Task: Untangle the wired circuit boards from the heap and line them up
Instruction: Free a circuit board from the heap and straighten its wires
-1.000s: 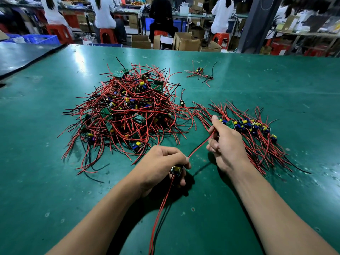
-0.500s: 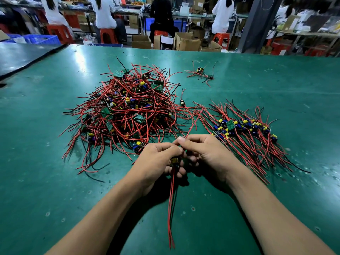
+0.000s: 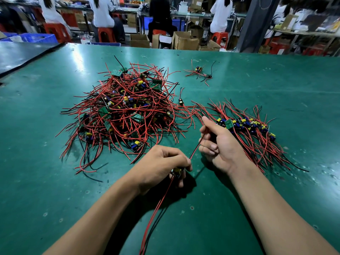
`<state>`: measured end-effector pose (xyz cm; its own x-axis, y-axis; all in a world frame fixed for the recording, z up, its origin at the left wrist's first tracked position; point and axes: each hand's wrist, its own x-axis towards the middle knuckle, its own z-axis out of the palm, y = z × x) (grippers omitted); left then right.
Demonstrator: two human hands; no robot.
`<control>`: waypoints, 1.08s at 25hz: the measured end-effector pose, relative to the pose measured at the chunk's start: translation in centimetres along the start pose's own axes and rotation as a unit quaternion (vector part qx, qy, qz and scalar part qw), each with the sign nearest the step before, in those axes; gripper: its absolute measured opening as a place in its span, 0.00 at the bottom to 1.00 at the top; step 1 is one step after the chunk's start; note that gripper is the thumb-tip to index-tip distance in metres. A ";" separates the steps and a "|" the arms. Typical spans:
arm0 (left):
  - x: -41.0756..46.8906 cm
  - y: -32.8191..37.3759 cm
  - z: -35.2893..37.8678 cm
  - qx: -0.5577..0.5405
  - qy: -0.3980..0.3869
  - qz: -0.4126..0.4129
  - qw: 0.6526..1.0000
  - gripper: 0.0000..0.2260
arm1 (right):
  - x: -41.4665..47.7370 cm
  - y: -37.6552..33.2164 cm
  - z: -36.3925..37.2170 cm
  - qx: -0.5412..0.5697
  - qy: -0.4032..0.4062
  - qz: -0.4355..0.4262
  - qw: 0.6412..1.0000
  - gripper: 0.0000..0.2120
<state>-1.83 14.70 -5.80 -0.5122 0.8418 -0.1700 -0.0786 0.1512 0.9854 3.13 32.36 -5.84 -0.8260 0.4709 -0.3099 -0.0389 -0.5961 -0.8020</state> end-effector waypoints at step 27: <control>1.7 -0.6 -0.2 -0.230 0.111 -0.028 0.966 0.30 | -1.6 2.0 1.0 -0.538 -0.063 -0.196 0.818 0.26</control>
<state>-2.85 15.95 -6.65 -0.6636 0.6990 -0.2665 -0.4571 -0.0969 0.8841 3.84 29.73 -6.40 -0.9224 0.3780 0.0793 0.1468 0.5330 -0.8333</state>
